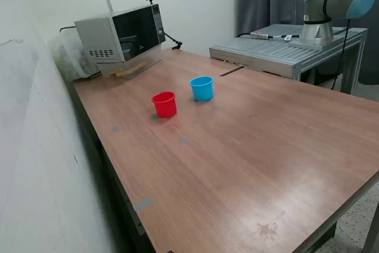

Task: Place red objects in the red bin, and blue objects in the blue bin.

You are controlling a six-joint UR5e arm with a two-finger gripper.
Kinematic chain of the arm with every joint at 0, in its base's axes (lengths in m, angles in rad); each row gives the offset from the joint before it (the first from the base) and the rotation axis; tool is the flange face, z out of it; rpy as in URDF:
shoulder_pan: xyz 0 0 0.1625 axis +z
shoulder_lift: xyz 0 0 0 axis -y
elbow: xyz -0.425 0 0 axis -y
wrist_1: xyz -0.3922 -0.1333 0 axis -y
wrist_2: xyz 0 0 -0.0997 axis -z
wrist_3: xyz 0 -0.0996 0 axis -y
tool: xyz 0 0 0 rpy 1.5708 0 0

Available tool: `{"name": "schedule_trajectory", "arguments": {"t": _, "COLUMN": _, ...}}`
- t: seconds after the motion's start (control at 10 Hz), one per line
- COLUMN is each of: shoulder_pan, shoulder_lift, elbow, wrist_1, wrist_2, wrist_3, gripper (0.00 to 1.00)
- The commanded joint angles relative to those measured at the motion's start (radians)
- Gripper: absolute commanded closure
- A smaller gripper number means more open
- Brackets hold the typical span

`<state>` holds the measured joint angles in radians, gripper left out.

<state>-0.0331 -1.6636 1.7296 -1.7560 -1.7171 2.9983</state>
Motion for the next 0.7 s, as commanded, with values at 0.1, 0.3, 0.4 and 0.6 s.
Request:
{"name": "schedule_trajectory", "arguments": {"t": 0.1, "shoulder_pan": 0.114, "shoulder_lift": -0.13, "elbow": 0.016, "wrist_1": 0.139, "wrist_2": -0.002, "wrist_3": 0.03, "gripper": 0.0}}
{"name": "schedule_trajectory", "arguments": {"t": 0.3, "shoulder_pan": 0.125, "shoulder_lift": -0.13, "elbow": 0.025, "wrist_1": 0.214, "wrist_2": 0.001, "wrist_3": 0.03, "gripper": 0.0}}
{"name": "schedule_trajectory", "arguments": {"t": 0.4, "shoulder_pan": 0.125, "shoulder_lift": -0.131, "elbow": 0.022, "wrist_1": 0.223, "wrist_2": 0.001, "wrist_3": 0.03, "gripper": 0.0}}
{"name": "schedule_trajectory", "arguments": {"t": 0.6, "shoulder_pan": 0.125, "shoulder_lift": -0.13, "elbow": 0.019, "wrist_1": 0.225, "wrist_2": 0.001, "wrist_3": 0.025, "gripper": 0.0}}
